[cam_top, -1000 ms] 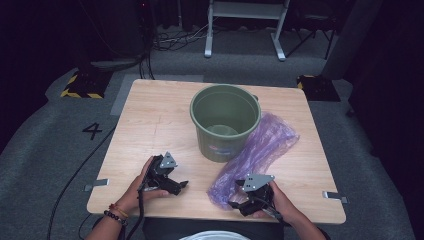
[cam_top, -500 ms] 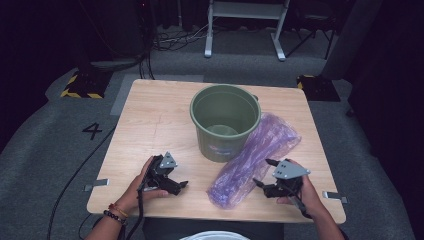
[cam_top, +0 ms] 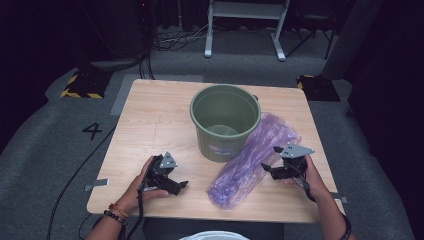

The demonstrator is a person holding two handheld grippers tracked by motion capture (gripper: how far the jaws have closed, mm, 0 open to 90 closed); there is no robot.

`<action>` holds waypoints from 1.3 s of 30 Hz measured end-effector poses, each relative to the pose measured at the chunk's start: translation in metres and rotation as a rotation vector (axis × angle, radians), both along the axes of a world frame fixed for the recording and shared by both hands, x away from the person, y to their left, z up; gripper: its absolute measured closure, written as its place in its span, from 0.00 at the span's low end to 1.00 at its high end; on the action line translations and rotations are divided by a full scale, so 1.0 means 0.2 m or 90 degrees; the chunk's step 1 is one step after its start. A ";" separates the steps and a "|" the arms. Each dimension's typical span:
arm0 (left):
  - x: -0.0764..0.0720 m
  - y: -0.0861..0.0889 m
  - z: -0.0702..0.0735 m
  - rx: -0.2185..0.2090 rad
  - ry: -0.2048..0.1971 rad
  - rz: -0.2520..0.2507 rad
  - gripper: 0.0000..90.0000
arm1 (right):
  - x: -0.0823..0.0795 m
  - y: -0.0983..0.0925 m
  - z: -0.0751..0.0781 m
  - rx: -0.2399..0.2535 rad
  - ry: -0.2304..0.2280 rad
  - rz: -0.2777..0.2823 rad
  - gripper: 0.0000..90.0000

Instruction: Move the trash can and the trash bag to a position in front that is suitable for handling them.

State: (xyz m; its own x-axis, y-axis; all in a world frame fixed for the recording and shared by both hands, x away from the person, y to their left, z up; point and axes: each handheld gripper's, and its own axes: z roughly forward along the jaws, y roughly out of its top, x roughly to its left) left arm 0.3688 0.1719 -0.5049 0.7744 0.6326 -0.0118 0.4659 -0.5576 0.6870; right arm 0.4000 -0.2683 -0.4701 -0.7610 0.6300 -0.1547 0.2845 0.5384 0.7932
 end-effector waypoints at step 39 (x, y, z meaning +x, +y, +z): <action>0.00 0.00 0.00 0.000 0.000 -0.005 0.00 | 0.15 0.06 -0.13 0.046 0.095 -0.054 0.98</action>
